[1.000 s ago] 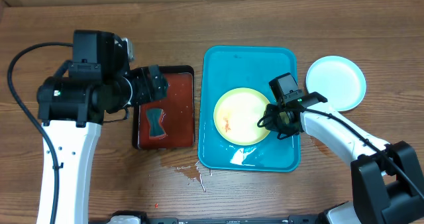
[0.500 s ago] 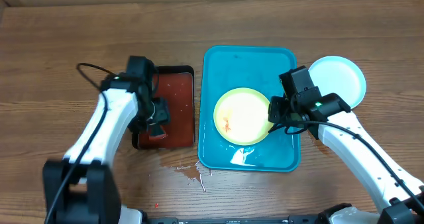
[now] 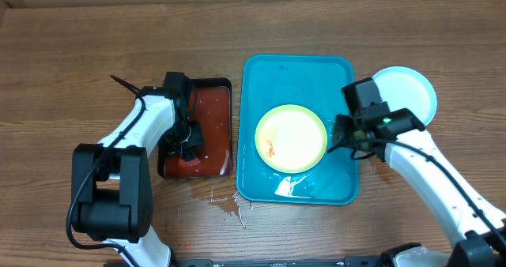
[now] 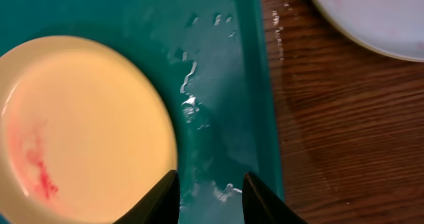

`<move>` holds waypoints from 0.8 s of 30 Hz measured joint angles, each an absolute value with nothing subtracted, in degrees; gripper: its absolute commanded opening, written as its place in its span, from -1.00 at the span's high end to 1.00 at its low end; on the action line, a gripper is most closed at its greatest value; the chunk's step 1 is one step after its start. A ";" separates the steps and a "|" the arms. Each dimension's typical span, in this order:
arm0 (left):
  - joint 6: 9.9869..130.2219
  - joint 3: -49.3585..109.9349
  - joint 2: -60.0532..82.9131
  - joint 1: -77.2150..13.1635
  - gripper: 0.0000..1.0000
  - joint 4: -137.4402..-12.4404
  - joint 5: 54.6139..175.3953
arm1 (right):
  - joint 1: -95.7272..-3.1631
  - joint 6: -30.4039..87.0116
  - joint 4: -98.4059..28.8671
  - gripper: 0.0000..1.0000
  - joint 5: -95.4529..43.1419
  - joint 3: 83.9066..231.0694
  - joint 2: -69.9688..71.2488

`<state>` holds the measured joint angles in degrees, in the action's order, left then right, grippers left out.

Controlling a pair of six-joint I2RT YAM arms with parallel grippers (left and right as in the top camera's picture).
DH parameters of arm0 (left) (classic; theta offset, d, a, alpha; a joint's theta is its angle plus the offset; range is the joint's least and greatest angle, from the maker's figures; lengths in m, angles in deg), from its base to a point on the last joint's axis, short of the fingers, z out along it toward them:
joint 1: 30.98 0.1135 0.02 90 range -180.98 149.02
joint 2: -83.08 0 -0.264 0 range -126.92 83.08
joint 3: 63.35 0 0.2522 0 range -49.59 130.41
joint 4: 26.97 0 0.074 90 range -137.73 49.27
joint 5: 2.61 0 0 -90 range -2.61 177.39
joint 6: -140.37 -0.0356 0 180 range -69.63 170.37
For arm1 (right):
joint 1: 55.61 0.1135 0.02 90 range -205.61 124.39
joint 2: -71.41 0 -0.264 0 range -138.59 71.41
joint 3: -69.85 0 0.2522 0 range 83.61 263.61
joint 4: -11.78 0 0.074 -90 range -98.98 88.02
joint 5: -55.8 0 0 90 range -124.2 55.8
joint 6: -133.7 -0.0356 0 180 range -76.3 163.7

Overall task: Clean dirty plates on tray and stack at the side
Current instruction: 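Pick up the sponge from the red tray with the left gripper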

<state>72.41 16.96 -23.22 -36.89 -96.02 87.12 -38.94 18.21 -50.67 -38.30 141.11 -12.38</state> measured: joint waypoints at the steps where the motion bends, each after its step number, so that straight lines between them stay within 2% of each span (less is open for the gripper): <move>1: 72.41 17.59 -23.22 -36.89 0.92 -97.27 87.14 | -40.21 18.25 -50.47 0.33 -37.60 141.11 -13.05; 5: 72.08 20.85 -22.57 -36.89 0.91 -101.49 87.29 | -43.80 21.48 -49.56 0.28 -31.96 141.11 -16.14; 10: 71.10 26.03 -17.19 -36.89 0.92 -105.51 87.36 | -42.42 25.99 -46.65 0.22 -26.04 140.80 -18.45; 13: 70.92 28.54 -13.80 -36.89 0.91 -107.74 87.36 | -40.74 26.80 -43.11 0.17 -26.23 139.31 -19.04; 18: 70.09 30.22 -9.78 -37.46 0.91 -110.03 87.42 | -39.82 25.66 -37.25 0.19 -28.66 135.82 -21.75; 20: 69.74 30.29 -9.19 -37.98 0.91 -110.16 87.60 | -39.82 25.51 -35.35 0.33 -28.35 134.92 -23.37; 24: 69.59 30.29 -8.60 -39.27 0.92 -110.18 87.79 | -38.83 25.92 -32.44 0.87 -26.73 134.57 -25.80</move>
<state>69.59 30.29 -8.60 -39.27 -110.18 87.79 -38.83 25.92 -32.44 -26.73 134.57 -25.80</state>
